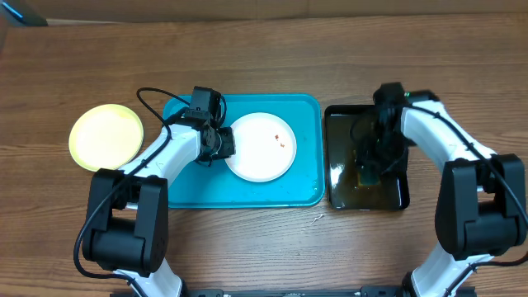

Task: Clean dirty plates on tray and stack at the side

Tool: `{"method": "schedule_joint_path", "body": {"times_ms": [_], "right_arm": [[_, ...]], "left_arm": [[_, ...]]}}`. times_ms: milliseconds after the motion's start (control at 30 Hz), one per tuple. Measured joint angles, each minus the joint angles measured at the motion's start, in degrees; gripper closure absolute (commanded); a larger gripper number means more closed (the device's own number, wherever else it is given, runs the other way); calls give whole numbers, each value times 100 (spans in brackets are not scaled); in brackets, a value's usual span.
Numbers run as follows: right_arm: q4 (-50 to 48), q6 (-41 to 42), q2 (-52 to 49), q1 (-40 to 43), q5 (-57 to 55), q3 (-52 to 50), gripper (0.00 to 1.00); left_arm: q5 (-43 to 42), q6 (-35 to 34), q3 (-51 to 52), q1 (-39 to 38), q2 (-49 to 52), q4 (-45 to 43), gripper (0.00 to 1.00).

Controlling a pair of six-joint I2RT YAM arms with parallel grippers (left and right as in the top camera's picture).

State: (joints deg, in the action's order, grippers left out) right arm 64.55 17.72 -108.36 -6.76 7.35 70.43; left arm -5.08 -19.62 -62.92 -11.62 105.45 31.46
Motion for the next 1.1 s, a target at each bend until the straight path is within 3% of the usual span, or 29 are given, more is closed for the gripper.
{"method": "schedule_joint_path", "body": {"times_ms": [67,100,133,200,233,333,367,400,433,567,667,800,900,967,1000,1067,1100], "right_arm": [[-219,0,-2,0,131,-238,39],[-326,0,-2,0,170,-334,45],[-389,-9,-2,0,195,-409,63],[-463,0,20,2,256,-496,81],[-529,2,42,2,293,-538,96],[-599,9,70,2,367,-610,96],[-599,7,79,2,385,-619,95],[-581,7,79,2,398,-619,73],[-560,4,79,2,422,-619,60],[-188,4,79,2,442,-498,20],[-225,-44,79,2,437,-238,8],[-815,-35,79,2,400,-31,9],[-1108,-26,79,2,337,-50,20],[-1316,-48,79,2,295,-109,34],[-1386,-57,79,2,280,-160,60],[-1508,-59,79,2,249,-313,95],[-1556,-61,79,2,247,-361,96]], "left_arm": [[2,0,0,0,0,0,75],[0,0,0,0,0,0,75],[2,0,0,0,0,2,75],[2,0,0,0,0,2,75],[0,0,0,0,0,4,75],[0,0,0,0,0,2,75],[0,0,0,0,0,2,75],[2,0,0,0,0,4,74],[2,0,0,0,0,2,72],[2,0,0,0,0,4,70],[0,0,0,0,0,2,70],[0,0,0,0,0,2,69],[0,0,0,0,0,4,69],[2,0,0,0,0,13,69],[2,0,0,0,0,17,69],[0,0,0,0,0,20,69],[2,0,0,0,0,20,69]]}}
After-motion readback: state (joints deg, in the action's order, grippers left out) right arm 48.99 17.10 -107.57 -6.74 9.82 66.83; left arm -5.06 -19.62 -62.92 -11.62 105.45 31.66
